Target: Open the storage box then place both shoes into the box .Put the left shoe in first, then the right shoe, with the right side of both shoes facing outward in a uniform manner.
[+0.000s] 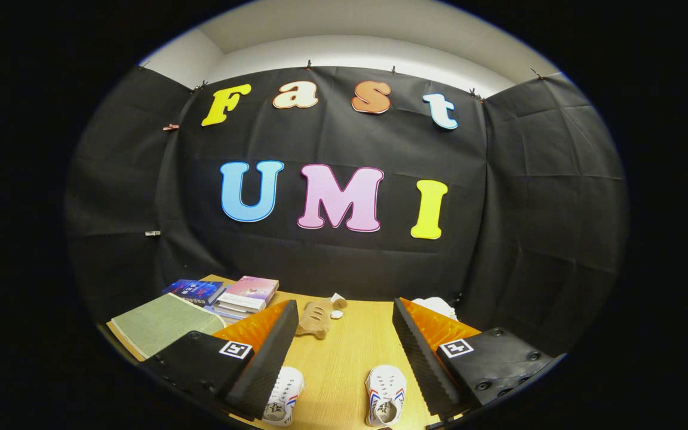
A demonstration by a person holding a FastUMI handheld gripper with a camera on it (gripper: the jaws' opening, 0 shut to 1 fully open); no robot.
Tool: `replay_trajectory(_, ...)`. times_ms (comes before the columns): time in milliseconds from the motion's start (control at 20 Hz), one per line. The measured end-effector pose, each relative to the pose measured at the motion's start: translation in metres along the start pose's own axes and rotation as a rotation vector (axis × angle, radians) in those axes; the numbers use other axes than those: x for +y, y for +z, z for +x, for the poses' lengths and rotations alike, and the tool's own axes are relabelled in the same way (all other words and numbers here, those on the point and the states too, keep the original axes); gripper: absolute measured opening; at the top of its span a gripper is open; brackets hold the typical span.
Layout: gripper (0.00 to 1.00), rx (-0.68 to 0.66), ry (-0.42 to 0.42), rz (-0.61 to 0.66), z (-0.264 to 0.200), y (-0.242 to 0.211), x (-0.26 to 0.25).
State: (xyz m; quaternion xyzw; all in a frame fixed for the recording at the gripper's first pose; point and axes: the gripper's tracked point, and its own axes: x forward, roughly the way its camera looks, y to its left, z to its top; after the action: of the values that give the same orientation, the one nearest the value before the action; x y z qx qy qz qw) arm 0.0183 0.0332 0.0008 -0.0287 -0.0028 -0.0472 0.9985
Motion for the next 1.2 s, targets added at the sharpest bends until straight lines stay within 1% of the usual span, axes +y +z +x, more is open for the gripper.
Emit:
replay_trajectory(150, 0.98, 0.022, 0.009, -0.006, 0.004, -0.007, 0.006)
replay_trajectory(500, 0.98, 0.086, 0.105, 0.023, 0.012, -0.026, 0.040)
replay_trajectory(700, 0.98, 0.161, 0.160, 0.081, 0.021, -0.047, 0.060)
replay_trajectory(800, 0.98, 0.210, 0.214, 0.126, 0.023, -0.060, 0.078)
replay_trajectory(950, 0.99, 0.301, 0.324, 0.234, 0.018, -0.083, 0.113)
replay_trajectory(1200, 0.99, 0.471, 0.513, 0.369, 0.002, -0.126, 0.175)
